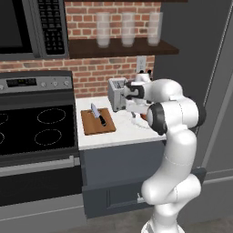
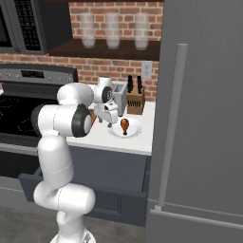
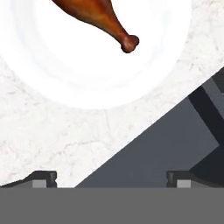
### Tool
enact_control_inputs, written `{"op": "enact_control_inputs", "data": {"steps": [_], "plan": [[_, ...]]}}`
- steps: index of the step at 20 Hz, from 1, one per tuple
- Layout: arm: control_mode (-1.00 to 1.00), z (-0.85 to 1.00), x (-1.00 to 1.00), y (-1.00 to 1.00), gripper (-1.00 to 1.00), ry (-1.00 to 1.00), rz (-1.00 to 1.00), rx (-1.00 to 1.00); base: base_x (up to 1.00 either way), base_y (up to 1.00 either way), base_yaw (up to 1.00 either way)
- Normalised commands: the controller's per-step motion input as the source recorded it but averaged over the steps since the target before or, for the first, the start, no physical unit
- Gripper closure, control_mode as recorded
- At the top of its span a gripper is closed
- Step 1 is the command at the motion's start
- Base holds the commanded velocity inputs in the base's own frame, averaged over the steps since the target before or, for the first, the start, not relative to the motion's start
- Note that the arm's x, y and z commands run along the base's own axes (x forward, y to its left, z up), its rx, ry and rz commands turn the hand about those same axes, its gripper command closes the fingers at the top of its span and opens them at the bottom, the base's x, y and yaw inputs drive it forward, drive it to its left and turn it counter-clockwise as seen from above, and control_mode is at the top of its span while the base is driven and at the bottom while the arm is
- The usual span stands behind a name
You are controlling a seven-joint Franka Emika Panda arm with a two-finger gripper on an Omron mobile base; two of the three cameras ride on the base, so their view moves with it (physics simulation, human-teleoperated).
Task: Pick up the knife from the drawer and place it on the cutting board. Then place the meat from the plate to the cutting board.
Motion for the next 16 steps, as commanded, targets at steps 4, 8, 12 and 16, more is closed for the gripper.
{"op": "enact_control_inputs", "data": {"steps": [4, 8, 12, 16], "plan": [[-1.00, 0.00, 0.05, -0.49, -1.00, 0.00, -0.01, 0.00, 0.00, 0.00, 0.00], [-1.00, 0.00, 0.09, -0.43, -1.00, 0.00, 0.00, -0.02, 0.00, 0.00, 0.00], [-1.00, 0.00, 0.00, -0.30, -1.00, 0.00, 0.02, -0.06, 0.00, 0.00, 0.00], [-1.00, 0.00, 0.00, -0.12, -1.00, 0.00, 0.09, -0.08, 0.00, 0.00, 0.00]]}}
